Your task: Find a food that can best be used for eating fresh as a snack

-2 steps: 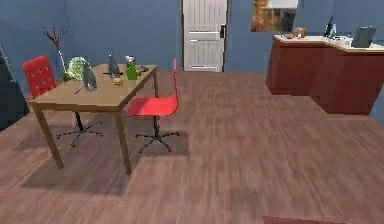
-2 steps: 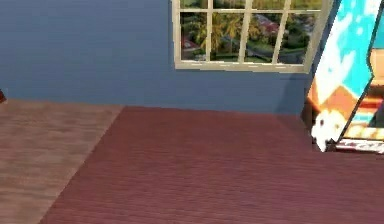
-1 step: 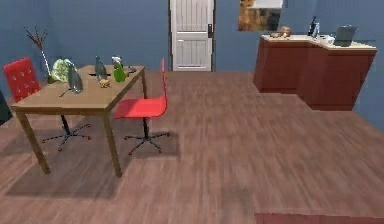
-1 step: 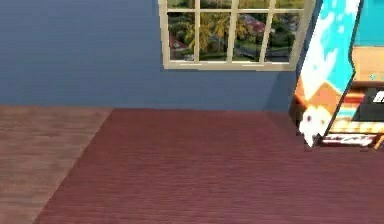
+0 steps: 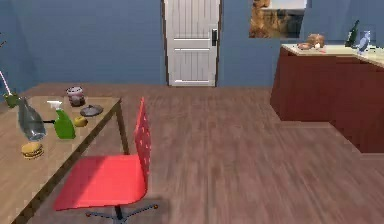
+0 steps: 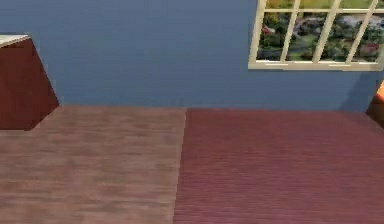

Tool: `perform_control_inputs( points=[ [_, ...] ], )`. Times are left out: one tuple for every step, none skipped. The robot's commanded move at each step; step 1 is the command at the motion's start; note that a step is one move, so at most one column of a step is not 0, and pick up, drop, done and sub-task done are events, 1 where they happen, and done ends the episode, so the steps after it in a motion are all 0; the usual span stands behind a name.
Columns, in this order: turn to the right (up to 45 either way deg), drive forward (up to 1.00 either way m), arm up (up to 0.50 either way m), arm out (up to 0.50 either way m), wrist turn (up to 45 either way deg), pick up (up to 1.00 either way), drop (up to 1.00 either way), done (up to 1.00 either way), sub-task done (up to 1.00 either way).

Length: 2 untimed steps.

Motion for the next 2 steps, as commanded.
perform_control_inputs(
  points=[
    [0.0,0.25,0.0,0.0,0.0,0.0,0.0,0.0,0.0],
    [-36.0,0.0,0.0,0.0,0.0,0.0,0.0,0.0,0.0]
  ],
)
